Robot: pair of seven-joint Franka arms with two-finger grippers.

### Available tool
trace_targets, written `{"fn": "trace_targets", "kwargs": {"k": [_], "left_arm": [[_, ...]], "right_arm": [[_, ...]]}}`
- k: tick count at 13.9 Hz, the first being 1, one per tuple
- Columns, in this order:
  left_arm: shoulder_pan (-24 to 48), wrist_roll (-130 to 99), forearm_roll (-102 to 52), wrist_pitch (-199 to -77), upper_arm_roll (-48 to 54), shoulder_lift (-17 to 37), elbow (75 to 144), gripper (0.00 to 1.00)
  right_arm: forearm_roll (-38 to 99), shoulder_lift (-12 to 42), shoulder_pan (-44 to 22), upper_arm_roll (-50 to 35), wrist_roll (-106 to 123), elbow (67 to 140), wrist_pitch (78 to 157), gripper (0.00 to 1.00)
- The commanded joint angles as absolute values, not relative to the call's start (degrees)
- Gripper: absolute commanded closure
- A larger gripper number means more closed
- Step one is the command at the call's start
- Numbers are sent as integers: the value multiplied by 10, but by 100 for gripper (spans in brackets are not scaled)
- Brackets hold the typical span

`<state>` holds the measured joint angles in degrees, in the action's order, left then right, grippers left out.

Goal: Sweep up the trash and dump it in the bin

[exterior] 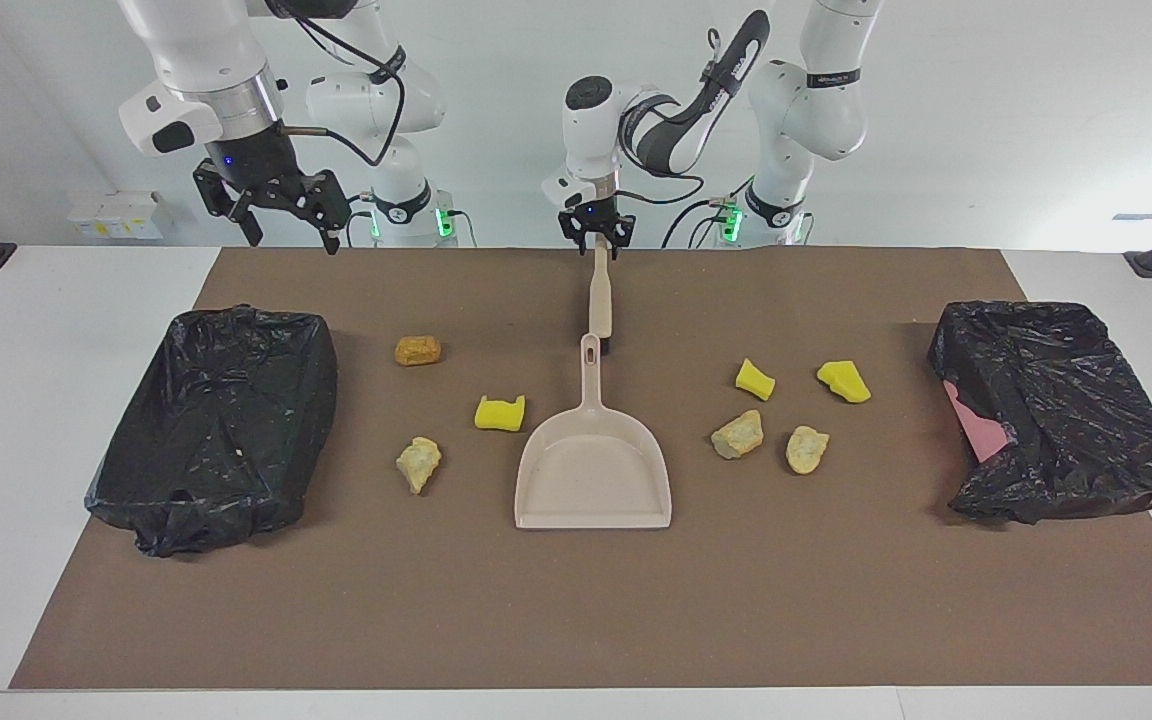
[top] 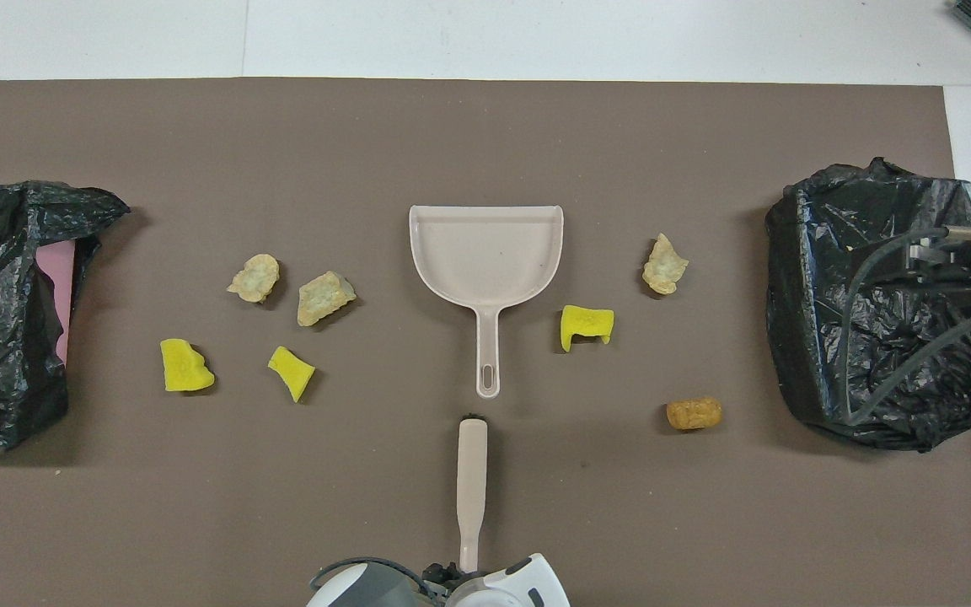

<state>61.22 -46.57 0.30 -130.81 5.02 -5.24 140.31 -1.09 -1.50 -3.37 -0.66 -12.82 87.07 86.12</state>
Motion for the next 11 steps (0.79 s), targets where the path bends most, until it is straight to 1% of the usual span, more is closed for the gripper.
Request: {"fn": "trace_targets", "kwargs": {"k": [1,2,4,5,6,7,9,11], "left_arm": [[616,-480,18,-1310,45,-50,1393,80],[614,-480,18,-1310,45,-50,1391,79],[613,-481,18,-1311,45,-50,1392,74],[613,-481,18,-1311,45,-50,1391,76],[613,-482,18,-1311,45,-50,1391,82],[613,-484,18,-1311,45,-52,1391,83],[613,-484,18,-1312,45,-52,1391,83],[612,-484,18,-1312,45,-52,1391,70]], "right_arm": [[3,-23,-30,-6,-105,877,861,0],[3,-22,-31,-7,-103,876,863,0],[3,-23,-30,-5,-105,877,865,0],[2,-22,-30,-6,-106,876,867,0],[1,-20,-32,-8,-112,877,885,0],[1,-19,-35,-8,-115,888,896,0],[0,-4,-42,-12,-136,890,917,0],[-4,24,-75,-12,-176,890,951,0]]}}
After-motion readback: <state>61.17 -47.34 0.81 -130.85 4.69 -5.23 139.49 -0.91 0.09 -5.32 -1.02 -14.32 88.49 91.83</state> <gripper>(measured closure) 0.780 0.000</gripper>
